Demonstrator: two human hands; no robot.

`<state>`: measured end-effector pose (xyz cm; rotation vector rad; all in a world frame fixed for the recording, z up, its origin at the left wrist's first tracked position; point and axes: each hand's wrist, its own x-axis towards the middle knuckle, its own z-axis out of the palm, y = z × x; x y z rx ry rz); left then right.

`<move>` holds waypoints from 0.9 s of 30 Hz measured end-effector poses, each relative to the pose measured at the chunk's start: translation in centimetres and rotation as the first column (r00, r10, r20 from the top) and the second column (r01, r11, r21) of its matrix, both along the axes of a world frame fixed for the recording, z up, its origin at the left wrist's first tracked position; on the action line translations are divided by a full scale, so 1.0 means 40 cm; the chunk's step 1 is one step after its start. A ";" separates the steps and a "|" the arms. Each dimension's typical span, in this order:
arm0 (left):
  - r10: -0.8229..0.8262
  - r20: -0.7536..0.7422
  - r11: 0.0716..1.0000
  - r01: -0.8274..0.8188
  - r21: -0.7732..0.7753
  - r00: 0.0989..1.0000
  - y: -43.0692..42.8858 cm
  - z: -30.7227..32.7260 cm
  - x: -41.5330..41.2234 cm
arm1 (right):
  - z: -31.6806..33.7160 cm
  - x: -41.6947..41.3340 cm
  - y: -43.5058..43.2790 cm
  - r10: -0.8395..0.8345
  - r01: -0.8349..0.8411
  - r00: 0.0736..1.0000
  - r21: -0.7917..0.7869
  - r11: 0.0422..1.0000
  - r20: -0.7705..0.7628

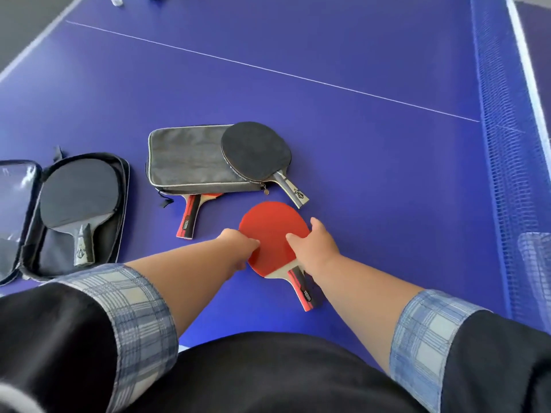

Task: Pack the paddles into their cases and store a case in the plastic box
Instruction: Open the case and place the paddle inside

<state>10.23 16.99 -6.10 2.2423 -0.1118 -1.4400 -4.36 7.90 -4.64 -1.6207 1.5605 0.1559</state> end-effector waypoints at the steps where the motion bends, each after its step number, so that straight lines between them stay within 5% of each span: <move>1: 0.039 -0.006 0.999 -0.039 -0.001 0.999 0.004 0.000 0.002 | 0.001 0.001 -0.003 -0.051 0.050 0.999 0.040 0.998 0.007; 5: 0.237 -0.058 0.969 -0.240 -0.054 0.970 0.029 0.007 0.019 | 0.000 0.007 -0.003 -0.076 0.072 0.994 0.057 0.996 0.080; 14: 0.420 -0.022 0.885 -0.415 -0.212 0.907 0.138 0.071 0.093 | 0.017 0.125 0.075 -0.122 0.080 0.943 0.146 0.986 0.308; 27: 0.565 0.260 0.814 -0.478 -0.329 0.783 0.388 0.160 0.353 | 0.100 0.469 0.322 -0.315 0.117 0.828 0.406 0.906 0.464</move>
